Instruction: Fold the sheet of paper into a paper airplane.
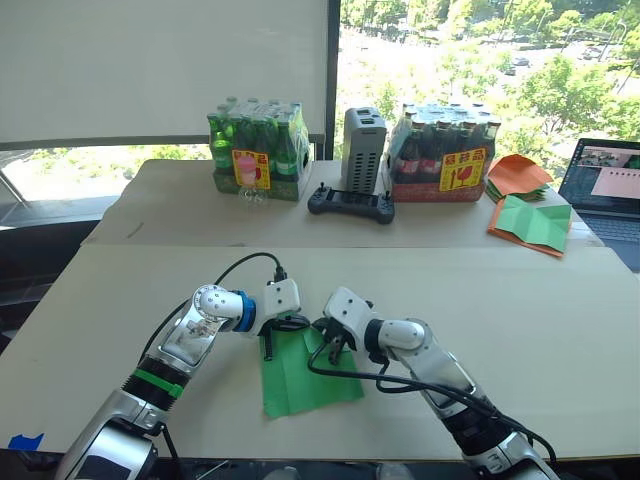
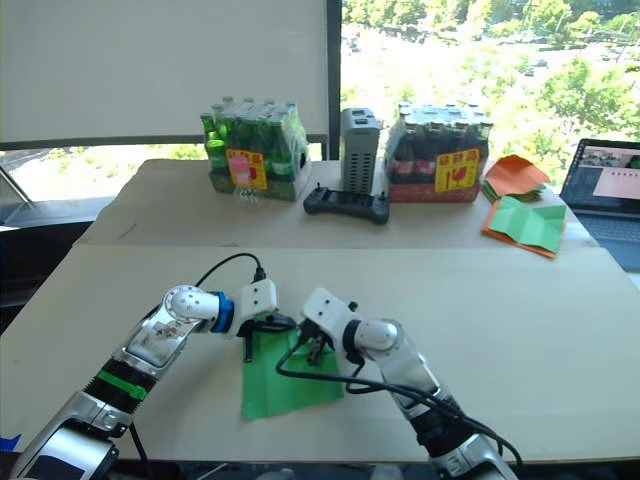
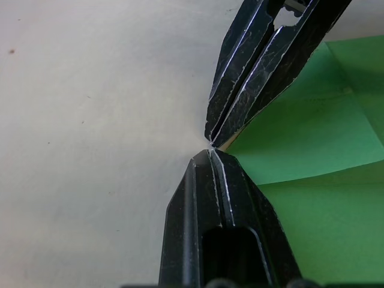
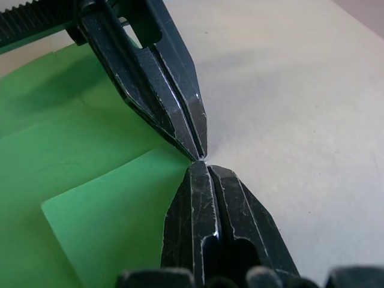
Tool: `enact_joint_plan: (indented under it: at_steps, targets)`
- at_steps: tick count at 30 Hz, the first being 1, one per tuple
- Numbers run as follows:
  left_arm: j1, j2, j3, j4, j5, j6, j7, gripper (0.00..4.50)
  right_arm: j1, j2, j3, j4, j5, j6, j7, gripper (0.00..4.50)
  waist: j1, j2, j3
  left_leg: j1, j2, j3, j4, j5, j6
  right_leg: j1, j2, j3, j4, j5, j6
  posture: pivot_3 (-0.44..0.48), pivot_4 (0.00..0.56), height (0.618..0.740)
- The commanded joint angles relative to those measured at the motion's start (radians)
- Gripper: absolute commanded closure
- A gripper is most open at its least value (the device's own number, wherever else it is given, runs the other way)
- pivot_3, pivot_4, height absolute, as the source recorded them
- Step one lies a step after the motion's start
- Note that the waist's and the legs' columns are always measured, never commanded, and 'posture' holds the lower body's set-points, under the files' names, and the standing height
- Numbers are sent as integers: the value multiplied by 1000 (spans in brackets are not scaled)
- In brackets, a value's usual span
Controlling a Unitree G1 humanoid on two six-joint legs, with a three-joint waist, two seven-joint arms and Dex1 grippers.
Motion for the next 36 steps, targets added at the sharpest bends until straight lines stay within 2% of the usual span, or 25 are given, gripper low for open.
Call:
enact_joint_plan:
  at_steps: [1, 8, 25, 36]
  targets:
    - [26, 4, -30, 20, 34, 12, -7, 4500, -7, -2, -38, -106, 53, 18, 17, 4463, 0, 0, 0, 0, 0, 0, 0, 0, 0, 0, 0, 0, 0, 0, 0, 0, 150, 675]
    - [21, 4, -29, 25, 37, 6, -11, 4500, 17, -29, -3, -151, 50, 55, 15, 4463, 1, 0, 0, -1, 0, 0, 0, 0, 0, 0, 0, 0, 0, 0, 0, 0, 150, 675]
    - [30, 5, -27, 11, 37, 9, -9, 4500, 47, -44, 40, -37, 17, 43, -7, 4463, 0, 0, 0, 0, 0, 0, 0, 0, 0, 0, 0, 0, -1, 0, 0, 0, 150, 675]
    - [32, 4, -26, 11, 37, 9, -11, 4500, 99, -94, 30, -110, 31, 75, 7, 4463, 1, 0, 0, 1, 0, 0, 0, 0, 0, 1, 0, -1, -1, 0, 0, 0, 150, 675]
